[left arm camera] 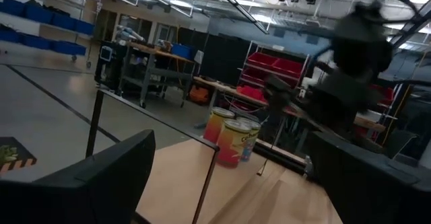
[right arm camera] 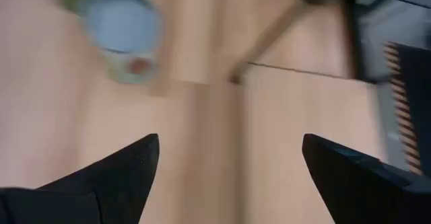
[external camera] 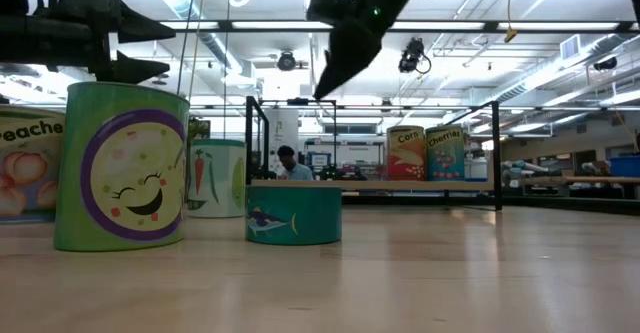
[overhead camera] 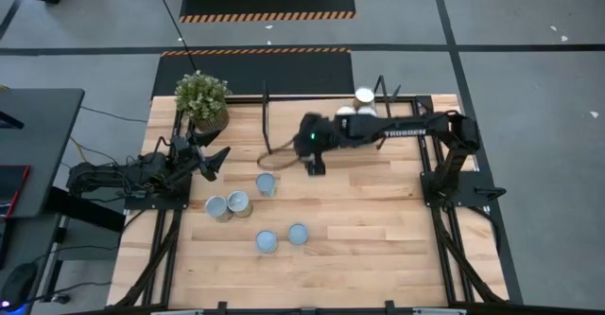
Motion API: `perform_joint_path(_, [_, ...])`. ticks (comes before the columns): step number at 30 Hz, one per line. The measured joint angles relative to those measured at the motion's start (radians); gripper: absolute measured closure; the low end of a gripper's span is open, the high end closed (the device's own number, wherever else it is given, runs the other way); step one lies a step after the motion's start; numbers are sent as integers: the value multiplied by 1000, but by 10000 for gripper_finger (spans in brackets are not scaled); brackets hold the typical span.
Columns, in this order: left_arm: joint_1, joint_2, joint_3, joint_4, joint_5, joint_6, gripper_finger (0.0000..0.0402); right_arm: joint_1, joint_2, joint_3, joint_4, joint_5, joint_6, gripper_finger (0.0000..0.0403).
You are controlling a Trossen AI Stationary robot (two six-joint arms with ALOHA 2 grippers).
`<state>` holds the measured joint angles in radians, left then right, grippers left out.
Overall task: Pick and place cans onto a shelf
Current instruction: Put the canned mixed vegetables on the shelf
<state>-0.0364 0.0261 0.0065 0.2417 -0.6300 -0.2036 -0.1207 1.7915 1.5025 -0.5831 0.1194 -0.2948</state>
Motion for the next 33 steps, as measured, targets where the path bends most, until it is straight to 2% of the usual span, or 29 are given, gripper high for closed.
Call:
perform_joint_path(4, [0, 0, 0, 7, 31, -21, 5, 71, 65, 2, 58, -63, 63, 30])
perform_joint_path(10, [0, 13, 0, 26, 46, -21, 5, 124, 210, 55, 101, -76, 77, 30])
perform_joint_path(15, [0, 30, 1, 17, 93, -40, 5, 104, 332, 182, 53, -111, 85, 26])
perform_joint_path(21, [-1, 84, 86, -207, 137, -135, 5, 70, 431, 303, 24, -172, 58, 6])
perform_joint_path(27, [0, 181, 114, -224, 132, -156, 5, 69, 492, 347, 73, -219, 30, 4])
perform_joint_path(33, [-1, 205, 125, -227, 119, -159, 5, 69, 513, 347, 153, -220, 13, 9])
